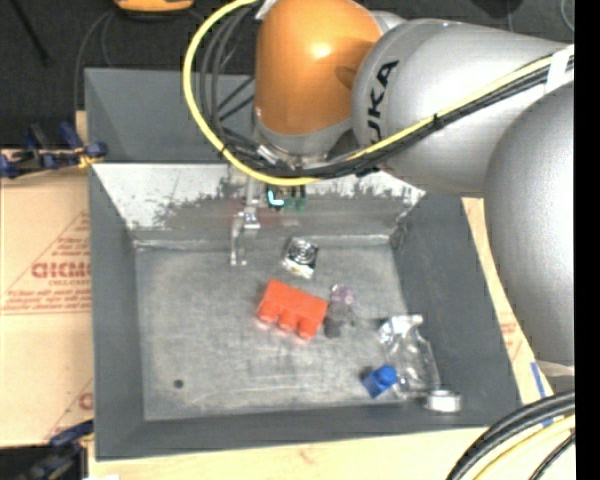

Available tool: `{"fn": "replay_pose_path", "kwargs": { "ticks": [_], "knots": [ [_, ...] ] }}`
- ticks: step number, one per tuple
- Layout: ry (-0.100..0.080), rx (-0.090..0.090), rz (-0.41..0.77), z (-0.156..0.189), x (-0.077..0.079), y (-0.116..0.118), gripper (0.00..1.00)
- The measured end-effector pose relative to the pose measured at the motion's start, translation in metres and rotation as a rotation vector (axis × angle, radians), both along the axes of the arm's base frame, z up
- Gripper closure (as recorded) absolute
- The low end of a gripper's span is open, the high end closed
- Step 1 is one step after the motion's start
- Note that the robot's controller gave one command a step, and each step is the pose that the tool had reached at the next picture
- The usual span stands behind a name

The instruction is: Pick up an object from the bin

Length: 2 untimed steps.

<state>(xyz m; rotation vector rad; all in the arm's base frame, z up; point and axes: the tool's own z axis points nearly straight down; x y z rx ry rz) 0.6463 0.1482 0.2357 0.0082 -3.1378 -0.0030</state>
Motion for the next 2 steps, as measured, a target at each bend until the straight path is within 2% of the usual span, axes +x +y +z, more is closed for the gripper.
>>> {"fn": "replay_pose_path", "kwargs": {
  "ticks": [1, 2],
  "knots": [
    [-0.016, 0.0, 0.143, -0.163, -0.048, -0.064, 0.0],
    [-0.006, -0.005, 0.23, -0.148, -0.064, -0.128, 0.0]
  ]
}}
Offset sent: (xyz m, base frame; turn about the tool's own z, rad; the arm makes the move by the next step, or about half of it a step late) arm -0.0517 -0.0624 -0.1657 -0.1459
